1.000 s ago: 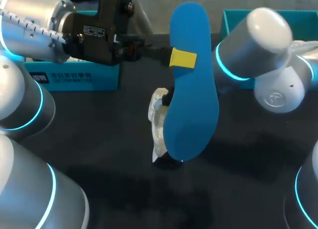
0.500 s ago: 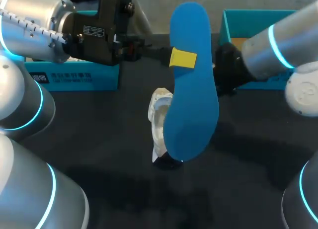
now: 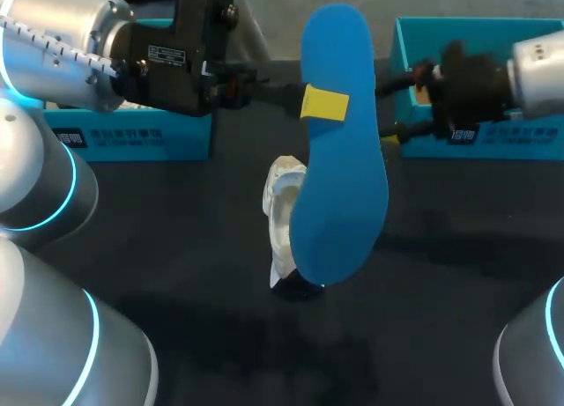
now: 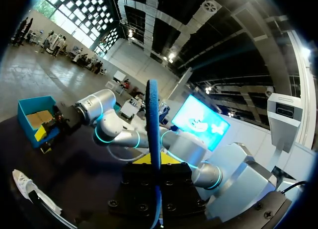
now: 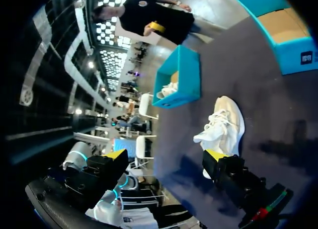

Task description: Take the shoe out of the shoebox, open the shoe tongue, remove and reinsert the insole, then place the shoe into the shoebox

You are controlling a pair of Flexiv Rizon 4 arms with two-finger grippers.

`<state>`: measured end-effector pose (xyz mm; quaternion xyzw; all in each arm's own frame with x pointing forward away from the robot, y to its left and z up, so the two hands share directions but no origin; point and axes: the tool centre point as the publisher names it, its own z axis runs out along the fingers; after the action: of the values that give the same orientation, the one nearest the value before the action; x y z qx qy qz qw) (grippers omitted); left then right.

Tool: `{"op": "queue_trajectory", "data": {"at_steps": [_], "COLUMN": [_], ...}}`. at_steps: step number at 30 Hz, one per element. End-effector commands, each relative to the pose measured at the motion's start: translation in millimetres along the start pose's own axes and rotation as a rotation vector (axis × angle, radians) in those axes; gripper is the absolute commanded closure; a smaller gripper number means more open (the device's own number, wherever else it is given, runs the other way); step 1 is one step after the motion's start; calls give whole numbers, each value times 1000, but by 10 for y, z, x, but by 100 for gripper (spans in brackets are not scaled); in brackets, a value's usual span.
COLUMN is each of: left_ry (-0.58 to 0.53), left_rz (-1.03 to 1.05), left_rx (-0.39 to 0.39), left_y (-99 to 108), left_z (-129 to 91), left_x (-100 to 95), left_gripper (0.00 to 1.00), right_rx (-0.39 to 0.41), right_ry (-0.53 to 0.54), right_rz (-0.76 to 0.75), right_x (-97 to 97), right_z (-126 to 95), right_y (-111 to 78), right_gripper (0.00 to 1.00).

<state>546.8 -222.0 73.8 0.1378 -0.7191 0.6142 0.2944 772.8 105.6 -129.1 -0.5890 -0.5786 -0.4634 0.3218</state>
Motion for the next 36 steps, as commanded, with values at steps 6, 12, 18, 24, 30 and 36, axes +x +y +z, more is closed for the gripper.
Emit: {"op": "queue_trajectory", "data": {"at_steps": [6,12,18,24,30,36], "left_ry": [0,0,0,0,0,0], "left_rz": [0,0,0,0,0,0], "left_rx": [-1,-1,-1,-1,-1,-1], "left_y": [1,1,1,1,1,1], "left_z": [1,1,1,1,1,1], "left_x": [-1,-1,-1,-1,-1,-1], "left_gripper": [100,100,100,100,100,100], "right_rx": [4,27,53,90,112,112], "right_ry": [257,281,292,295,298,298], "right_rz": [-6,-39,-57,-53,-59,-59], "right_x": [253,424,527,644,682,682], "right_z": [-341,-367,-354,-250,-156,-156], "right_y": [-68,-107,-149,-243,-299,-299], "right_gripper": [0,0,0,0,0,0]}}
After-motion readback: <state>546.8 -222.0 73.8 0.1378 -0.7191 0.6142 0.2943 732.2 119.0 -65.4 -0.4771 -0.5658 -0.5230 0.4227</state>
